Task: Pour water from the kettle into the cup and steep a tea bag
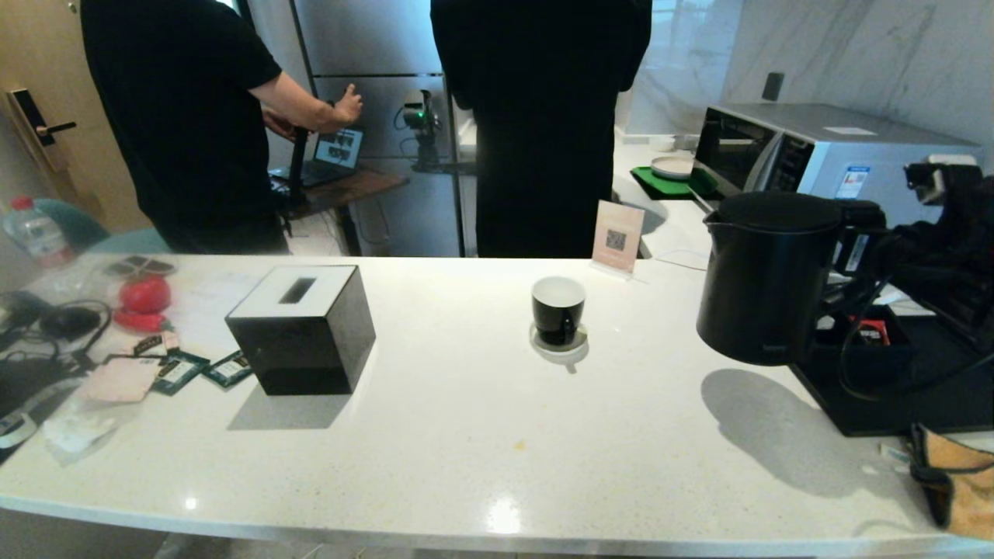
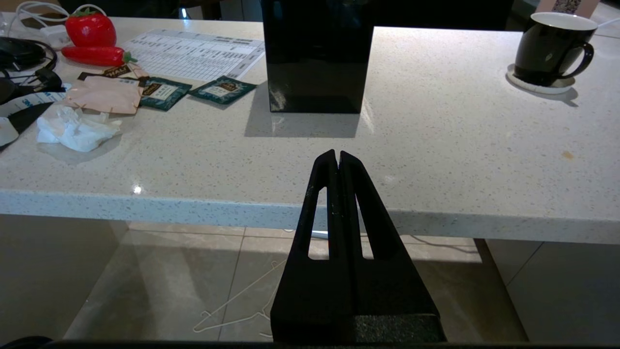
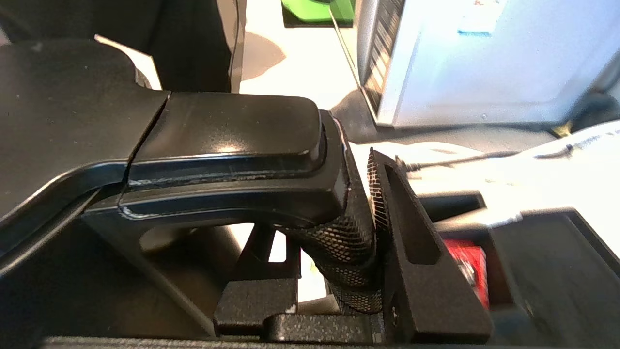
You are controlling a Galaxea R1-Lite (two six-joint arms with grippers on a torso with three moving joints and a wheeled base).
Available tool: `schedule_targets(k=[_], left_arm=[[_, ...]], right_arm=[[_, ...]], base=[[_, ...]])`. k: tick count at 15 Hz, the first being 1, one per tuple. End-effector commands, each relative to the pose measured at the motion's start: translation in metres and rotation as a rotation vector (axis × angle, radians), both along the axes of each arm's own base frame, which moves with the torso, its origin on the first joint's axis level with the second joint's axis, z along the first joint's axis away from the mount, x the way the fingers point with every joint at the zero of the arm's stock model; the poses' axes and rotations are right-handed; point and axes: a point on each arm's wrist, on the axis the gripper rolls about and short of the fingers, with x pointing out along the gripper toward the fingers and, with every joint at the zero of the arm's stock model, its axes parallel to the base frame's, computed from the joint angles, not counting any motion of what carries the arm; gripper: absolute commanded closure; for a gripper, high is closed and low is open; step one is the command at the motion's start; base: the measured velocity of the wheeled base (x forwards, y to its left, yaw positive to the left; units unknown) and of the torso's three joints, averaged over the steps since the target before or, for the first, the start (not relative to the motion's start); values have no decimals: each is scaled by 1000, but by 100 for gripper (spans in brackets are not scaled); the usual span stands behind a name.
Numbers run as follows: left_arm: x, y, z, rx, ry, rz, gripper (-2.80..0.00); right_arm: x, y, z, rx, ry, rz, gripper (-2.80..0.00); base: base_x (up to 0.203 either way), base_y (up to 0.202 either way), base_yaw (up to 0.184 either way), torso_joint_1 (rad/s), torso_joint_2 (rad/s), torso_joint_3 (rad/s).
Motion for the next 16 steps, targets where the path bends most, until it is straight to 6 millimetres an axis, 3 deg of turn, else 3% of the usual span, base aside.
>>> schedule_targets(k=[1,8,16], left_arm=[[0,0,0,0,0,1,0],[0,0,0,0,1,1,0],[0,0,0,0,1,1,0]], right_arm=[[26,10,-6,-2,6,31,0],[67,59,-8,-71,-3,95,0],[98,87,-5,-198,-19,136,0]], base=[[0,0,0,0,0,0],[0,0,0,0,0,0],[0,0,0,0,0,0]])
